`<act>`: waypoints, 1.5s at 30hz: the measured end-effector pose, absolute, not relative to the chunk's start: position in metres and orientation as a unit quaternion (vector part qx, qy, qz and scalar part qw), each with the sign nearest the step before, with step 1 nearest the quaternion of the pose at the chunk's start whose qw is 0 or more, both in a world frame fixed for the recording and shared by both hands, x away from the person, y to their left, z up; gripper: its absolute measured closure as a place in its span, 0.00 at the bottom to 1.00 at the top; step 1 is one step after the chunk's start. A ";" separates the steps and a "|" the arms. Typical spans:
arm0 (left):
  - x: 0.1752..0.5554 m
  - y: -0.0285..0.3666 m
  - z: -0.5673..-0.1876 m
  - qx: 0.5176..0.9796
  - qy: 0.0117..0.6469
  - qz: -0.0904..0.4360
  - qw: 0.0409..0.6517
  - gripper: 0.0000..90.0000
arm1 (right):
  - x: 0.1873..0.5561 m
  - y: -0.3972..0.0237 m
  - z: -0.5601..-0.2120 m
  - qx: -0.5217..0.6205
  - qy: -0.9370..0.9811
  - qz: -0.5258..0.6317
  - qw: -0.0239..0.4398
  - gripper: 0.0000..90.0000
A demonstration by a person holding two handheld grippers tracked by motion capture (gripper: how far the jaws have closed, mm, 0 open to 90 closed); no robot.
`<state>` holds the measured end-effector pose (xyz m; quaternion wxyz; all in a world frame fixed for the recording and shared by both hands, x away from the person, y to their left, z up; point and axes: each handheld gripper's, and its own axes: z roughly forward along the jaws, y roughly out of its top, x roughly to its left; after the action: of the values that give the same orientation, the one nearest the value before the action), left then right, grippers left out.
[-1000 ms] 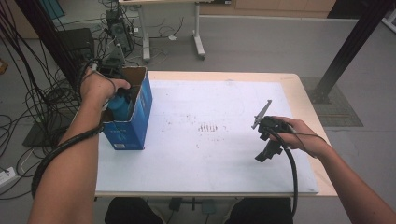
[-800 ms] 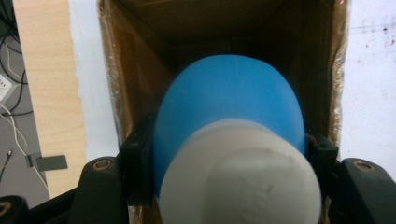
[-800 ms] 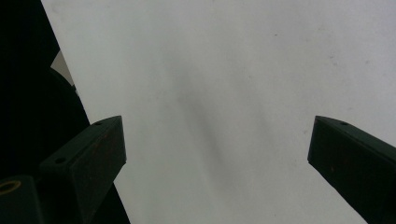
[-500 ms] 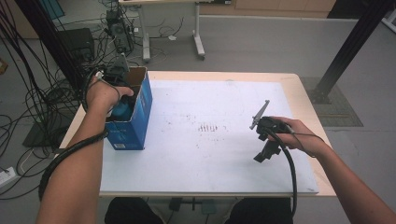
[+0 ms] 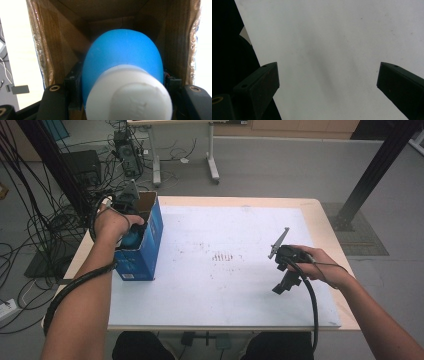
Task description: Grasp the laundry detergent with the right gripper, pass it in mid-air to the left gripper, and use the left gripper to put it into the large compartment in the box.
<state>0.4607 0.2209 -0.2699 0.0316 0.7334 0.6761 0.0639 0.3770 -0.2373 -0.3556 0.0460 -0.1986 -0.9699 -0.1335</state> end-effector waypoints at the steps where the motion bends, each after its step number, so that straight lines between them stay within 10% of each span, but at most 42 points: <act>1: 0.461 0.221 -0.270 0.733 0.676 0.064 0.032 0.42 | 0.377 -0.237 -0.356 -0.199 -0.970 -0.134 0.046 0.05; 45: 0.462 0.225 -0.271 0.725 0.684 0.065 0.042 0.42 | 0.360 -0.205 -0.341 -0.155 -0.977 -0.132 0.057 0.04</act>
<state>0.4622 0.2246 -0.2713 0.0416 0.7252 0.6842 0.0650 0.3603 -0.2054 -0.3414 0.0569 -0.1554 -0.9774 -0.1317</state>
